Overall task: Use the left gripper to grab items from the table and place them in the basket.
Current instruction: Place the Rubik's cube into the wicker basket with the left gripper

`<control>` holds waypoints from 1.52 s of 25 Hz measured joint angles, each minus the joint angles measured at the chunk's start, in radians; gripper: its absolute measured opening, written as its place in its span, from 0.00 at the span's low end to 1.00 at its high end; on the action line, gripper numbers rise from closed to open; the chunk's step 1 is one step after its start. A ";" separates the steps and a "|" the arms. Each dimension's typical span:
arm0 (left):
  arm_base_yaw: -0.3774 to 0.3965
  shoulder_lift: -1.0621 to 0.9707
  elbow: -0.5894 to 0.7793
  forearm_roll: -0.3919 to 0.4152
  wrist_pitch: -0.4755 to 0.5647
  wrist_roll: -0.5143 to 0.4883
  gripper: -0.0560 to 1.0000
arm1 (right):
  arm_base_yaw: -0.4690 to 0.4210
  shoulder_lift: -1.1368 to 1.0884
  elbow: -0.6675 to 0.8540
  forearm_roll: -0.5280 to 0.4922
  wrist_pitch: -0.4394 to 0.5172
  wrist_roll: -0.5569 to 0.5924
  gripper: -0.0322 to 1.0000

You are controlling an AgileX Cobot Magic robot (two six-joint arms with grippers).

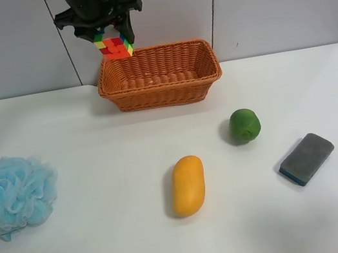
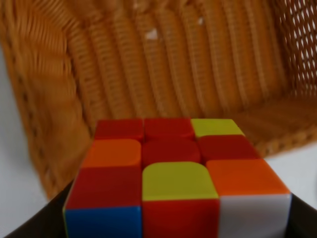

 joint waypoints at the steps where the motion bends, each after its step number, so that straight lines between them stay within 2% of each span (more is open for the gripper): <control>1: 0.000 0.021 -0.013 0.000 -0.020 0.004 0.59 | 0.000 0.000 0.000 0.000 0.000 0.000 0.99; 7: 0.000 0.134 -0.021 -0.004 -0.167 0.019 0.59 | 0.000 0.000 0.000 0.000 0.000 0.000 0.99; 13: 0.000 0.224 -0.021 -0.008 -0.246 0.030 0.59 | 0.000 0.000 0.000 0.000 0.000 0.000 0.99; 20: 0.000 0.274 -0.021 -0.016 -0.298 0.041 0.59 | 0.000 0.000 0.000 0.000 0.000 0.000 0.99; 29: 0.000 0.289 -0.021 -0.056 -0.309 0.050 0.59 | 0.000 0.000 0.000 0.000 0.000 0.000 0.99; 30: 0.000 0.289 -0.021 -0.064 -0.309 0.052 0.63 | 0.000 0.000 0.000 0.000 0.000 0.000 0.99; 33: 0.000 0.289 -0.021 -0.071 -0.309 0.053 0.90 | 0.000 0.000 0.000 0.000 0.000 0.000 0.99; 35: 0.000 0.289 -0.021 -0.070 -0.309 0.057 0.96 | 0.000 0.000 0.000 0.000 0.000 0.000 0.99; 38: 0.001 0.287 -0.021 -0.070 -0.308 0.060 0.99 | 0.000 0.000 0.000 0.000 0.000 0.000 0.99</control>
